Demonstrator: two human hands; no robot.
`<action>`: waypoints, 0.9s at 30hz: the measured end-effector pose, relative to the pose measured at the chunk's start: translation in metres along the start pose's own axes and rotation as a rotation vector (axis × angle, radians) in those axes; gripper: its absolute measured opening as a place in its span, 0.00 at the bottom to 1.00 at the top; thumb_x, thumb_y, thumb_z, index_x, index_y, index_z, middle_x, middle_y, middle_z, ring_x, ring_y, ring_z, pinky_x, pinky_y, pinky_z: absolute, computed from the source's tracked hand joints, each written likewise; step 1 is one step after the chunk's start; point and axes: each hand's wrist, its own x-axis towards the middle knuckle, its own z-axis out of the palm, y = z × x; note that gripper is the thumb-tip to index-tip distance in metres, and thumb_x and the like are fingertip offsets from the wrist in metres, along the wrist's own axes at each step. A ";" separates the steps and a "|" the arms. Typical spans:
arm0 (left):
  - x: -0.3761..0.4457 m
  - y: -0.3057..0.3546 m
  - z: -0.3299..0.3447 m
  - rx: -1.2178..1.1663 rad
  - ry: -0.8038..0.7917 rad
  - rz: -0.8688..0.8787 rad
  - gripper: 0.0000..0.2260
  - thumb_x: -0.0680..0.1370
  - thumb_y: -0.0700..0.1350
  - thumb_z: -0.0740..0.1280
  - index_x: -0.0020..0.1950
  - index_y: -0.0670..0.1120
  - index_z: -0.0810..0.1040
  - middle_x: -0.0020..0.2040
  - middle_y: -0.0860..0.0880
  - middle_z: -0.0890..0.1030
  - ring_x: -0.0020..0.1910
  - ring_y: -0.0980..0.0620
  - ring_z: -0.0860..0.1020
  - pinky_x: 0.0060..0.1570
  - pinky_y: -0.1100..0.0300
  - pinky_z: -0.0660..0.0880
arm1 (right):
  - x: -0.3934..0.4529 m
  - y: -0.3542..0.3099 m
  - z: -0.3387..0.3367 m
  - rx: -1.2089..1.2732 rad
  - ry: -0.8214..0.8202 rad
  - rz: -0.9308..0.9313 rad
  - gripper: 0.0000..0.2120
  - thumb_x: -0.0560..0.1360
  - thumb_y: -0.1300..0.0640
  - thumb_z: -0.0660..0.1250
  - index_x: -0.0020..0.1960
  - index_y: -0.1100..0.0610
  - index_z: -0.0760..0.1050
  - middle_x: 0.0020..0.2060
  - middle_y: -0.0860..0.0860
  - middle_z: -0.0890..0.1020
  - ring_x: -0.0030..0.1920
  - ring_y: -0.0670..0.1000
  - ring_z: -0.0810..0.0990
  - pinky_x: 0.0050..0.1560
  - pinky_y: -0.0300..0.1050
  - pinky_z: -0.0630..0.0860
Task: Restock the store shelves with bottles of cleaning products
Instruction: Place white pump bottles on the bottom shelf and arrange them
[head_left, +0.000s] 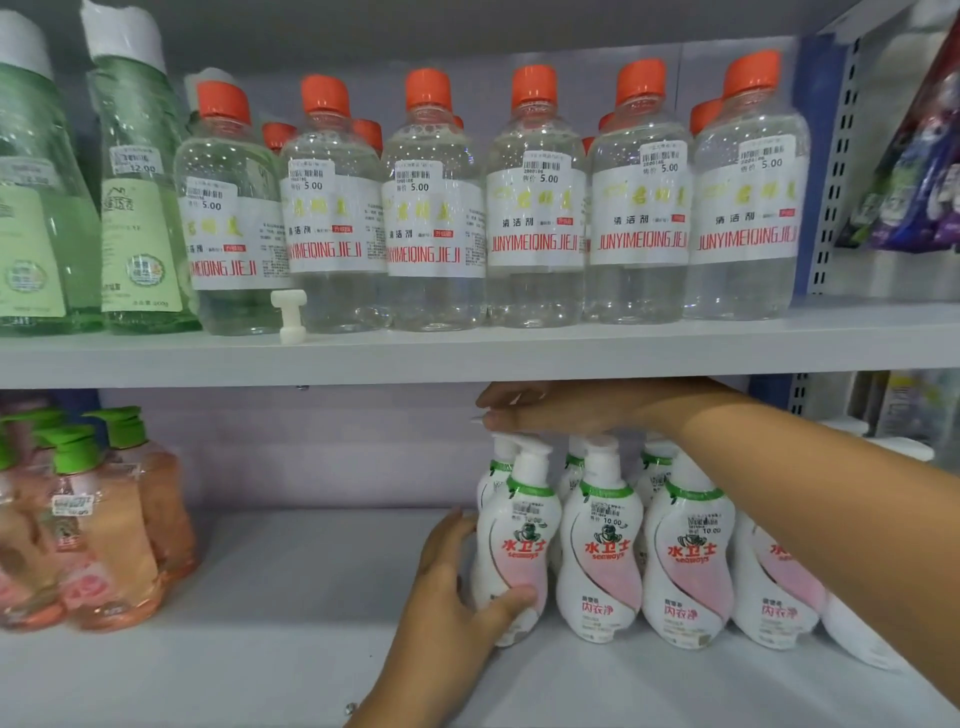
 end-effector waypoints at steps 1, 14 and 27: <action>0.000 0.000 0.005 -0.045 -0.015 -0.038 0.33 0.65 0.56 0.79 0.65 0.71 0.68 0.68 0.64 0.73 0.66 0.67 0.73 0.66 0.58 0.74 | 0.000 0.002 -0.001 -0.001 -0.009 -0.009 0.24 0.66 0.33 0.71 0.59 0.38 0.77 0.60 0.50 0.82 0.62 0.53 0.80 0.67 0.56 0.74; 0.011 0.004 -0.006 -0.030 -0.203 -0.140 0.16 0.77 0.47 0.74 0.55 0.49 0.68 0.52 0.57 0.84 0.46 0.68 0.81 0.42 0.73 0.74 | -0.030 -0.016 -0.007 -0.328 -0.009 -0.018 0.18 0.74 0.46 0.73 0.62 0.50 0.78 0.69 0.45 0.73 0.67 0.50 0.73 0.69 0.48 0.70; 0.012 -0.015 -0.002 -0.164 -0.070 -0.057 0.23 0.71 0.44 0.78 0.61 0.60 0.75 0.53 0.64 0.84 0.56 0.66 0.80 0.45 0.74 0.76 | -0.166 0.058 0.110 0.186 1.188 -0.010 0.09 0.77 0.55 0.72 0.56 0.45 0.79 0.56 0.41 0.78 0.60 0.45 0.77 0.60 0.32 0.70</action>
